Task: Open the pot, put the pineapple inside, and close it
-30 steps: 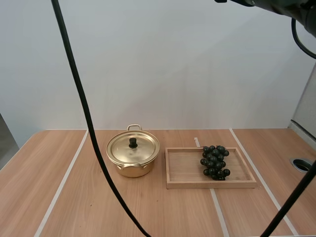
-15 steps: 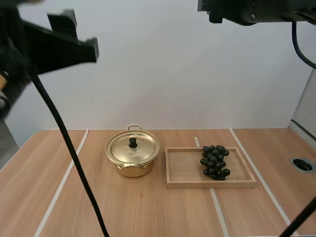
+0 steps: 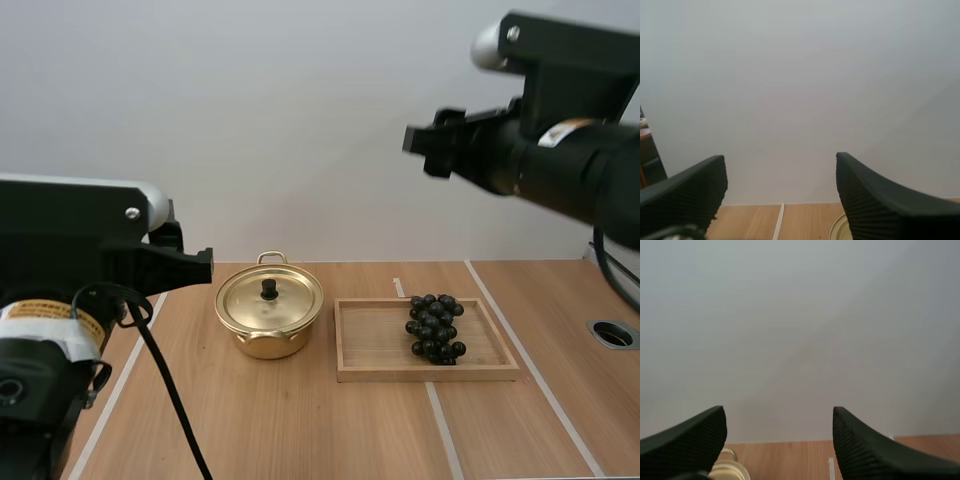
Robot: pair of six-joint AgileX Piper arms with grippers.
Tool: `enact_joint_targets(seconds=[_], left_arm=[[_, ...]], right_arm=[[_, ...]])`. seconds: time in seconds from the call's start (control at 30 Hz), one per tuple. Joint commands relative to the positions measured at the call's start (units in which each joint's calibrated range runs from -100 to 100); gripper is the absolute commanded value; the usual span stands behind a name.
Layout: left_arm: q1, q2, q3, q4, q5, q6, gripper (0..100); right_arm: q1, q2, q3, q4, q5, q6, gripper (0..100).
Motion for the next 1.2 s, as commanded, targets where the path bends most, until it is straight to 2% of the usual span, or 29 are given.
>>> enact_joint_targets(seconds=[0.0, 0.1, 0.2, 0.33, 0.5, 0.67, 0.83, 1.17], left_arm=[[-0.11, -2.38, 2.83, 3.51, 2.54, -4.71, 100], [-0.11, -4.12, 6.92, 4.78, 1.89, -4.71, 100], [-0.11, -5.58, 11.86, 5.2, 0.11, -4.84, 100], [-0.11, -6.15, 18.94, 4.28, -1.56, -4.84, 100], [-0.26, -6.15, 23.24, 3.74, 2.51, -4.84, 100], [-0.06, -6.15, 23.59, 3.62, 3.59, -4.84, 100], [-0.1, -6.15, 23.59, 3.17, 3.75, -4.84, 100], [-0.1, -6.15, 23.59, -0.08, 3.75, -4.84, 100]], right_arm=[[-0.21, -1.66, 7.78, -3.35, -1.92, -1.1, 100], [-0.21, -2.05, 16.62, -8.19, -9.53, -7.47, 100], [-0.21, -2.05, 25.21, -9.96, -25.56, -10.11, 100], [-0.72, -2.05, 35.43, -5.74, -42.72, -9.88, 100], [-1.25, -2.05, 44.3, -2.34, -56.14, -9.85, 100], [-1.25, -2.05, 48.11, -2.47, -56.76, -9.95, 100], [-0.58, -2.05, 48.11, -2.47, -56.28, -9.95, 100], [0.7, -2.05, 48.11, -0.37, -42.08, -9.61, 100]])
